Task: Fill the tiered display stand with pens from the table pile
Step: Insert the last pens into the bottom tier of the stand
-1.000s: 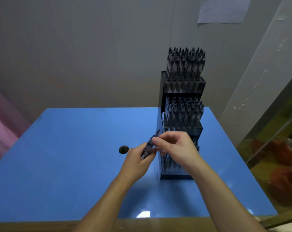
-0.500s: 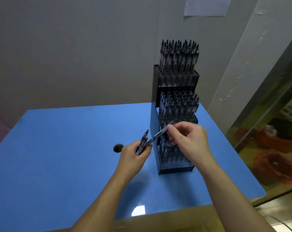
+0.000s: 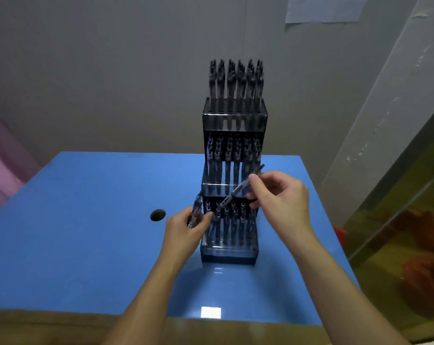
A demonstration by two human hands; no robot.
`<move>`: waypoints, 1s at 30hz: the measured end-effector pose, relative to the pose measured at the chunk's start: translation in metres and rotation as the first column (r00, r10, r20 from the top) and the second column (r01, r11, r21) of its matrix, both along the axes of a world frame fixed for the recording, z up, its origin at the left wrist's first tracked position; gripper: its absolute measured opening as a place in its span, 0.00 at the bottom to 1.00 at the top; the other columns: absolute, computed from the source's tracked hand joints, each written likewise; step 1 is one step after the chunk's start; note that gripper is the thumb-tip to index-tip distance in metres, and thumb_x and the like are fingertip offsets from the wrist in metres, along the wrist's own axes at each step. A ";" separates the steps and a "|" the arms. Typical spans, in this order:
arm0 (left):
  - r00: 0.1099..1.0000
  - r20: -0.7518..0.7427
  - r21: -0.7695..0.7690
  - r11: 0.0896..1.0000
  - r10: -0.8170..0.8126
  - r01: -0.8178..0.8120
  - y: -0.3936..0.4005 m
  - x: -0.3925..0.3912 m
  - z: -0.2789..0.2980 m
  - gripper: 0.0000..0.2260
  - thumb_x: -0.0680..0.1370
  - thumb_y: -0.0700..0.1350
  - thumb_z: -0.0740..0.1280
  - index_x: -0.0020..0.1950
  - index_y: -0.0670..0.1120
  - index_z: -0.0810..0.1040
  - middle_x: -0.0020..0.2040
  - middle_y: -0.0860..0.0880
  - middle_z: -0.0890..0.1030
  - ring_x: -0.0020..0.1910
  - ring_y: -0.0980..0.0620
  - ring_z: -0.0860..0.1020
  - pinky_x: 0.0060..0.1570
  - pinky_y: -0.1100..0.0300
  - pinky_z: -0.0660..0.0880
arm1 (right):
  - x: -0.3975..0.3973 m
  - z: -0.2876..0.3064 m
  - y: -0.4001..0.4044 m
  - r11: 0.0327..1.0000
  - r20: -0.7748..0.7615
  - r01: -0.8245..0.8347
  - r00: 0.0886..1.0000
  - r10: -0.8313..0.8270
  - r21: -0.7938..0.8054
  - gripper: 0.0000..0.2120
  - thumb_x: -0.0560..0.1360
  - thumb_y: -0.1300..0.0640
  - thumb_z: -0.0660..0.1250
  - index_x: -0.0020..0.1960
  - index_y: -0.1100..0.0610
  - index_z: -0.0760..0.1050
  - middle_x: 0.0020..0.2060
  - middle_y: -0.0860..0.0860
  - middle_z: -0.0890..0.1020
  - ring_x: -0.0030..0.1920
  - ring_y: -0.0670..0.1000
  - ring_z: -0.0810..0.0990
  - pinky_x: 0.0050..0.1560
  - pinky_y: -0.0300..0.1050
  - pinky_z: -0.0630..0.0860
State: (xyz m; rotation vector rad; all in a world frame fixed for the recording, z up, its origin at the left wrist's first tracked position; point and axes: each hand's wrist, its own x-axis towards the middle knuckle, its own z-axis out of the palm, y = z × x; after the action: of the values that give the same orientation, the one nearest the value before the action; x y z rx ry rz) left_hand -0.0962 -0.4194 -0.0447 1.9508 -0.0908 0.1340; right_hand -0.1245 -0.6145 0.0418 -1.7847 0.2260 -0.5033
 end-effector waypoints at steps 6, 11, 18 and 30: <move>0.982 -0.065 -0.059 0.982 0.178 -0.181 -0.015 -0.023 0.004 0.20 0.80 0.48 0.72 0.39 0.36 0.70 0.27 0.55 0.64 0.28 0.55 0.62 0.29 0.62 0.62 | -0.009 -0.009 -0.021 0.995 -0.038 -0.091 0.995 0.093 0.050 0.04 0.76 0.59 0.74 0.43 0.57 0.82 0.33 0.53 0.86 0.36 0.53 0.87 0.41 0.55 0.86; 0.977 -0.112 -0.060 0.980 0.180 -0.188 -0.006 -0.031 0.000 0.21 0.83 0.48 0.67 0.35 0.44 0.63 0.31 0.48 0.62 0.31 0.51 0.61 0.34 0.56 0.58 | -0.011 -0.030 -0.019 0.992 -0.058 -0.085 0.995 0.080 -0.096 0.07 0.75 0.55 0.75 0.39 0.54 0.81 0.31 0.50 0.85 0.35 0.50 0.86 0.44 0.52 0.85; 0.978 -0.170 -0.174 0.974 0.118 -0.148 0.013 -0.037 -0.009 0.19 0.83 0.48 0.66 0.35 0.47 0.63 0.30 0.48 0.63 0.29 0.51 0.61 0.32 0.55 0.59 | -0.020 -0.052 0.016 0.962 -0.103 -0.113 0.991 0.090 -0.249 0.09 0.77 0.56 0.74 0.40 0.57 0.79 0.31 0.45 0.82 0.35 0.42 0.81 0.36 0.30 0.75; 0.988 -0.154 -0.241 0.970 -0.005 -0.033 0.023 -0.043 -0.011 0.20 0.84 0.47 0.66 0.35 0.48 0.63 0.28 0.52 0.62 0.27 0.53 0.59 0.30 0.59 0.58 | -0.013 -0.059 0.049 0.843 -0.286 -0.198 0.957 0.055 -0.500 0.13 0.81 0.51 0.66 0.42 0.59 0.75 0.34 0.53 0.80 0.37 0.55 0.81 0.41 0.51 0.80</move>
State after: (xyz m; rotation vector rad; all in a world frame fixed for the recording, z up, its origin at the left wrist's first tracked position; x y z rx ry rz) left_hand -0.1394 -0.3968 -0.0556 1.7108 0.0398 0.0027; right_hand -0.1376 -0.5652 -0.0177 -2.3920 0.1570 -0.2372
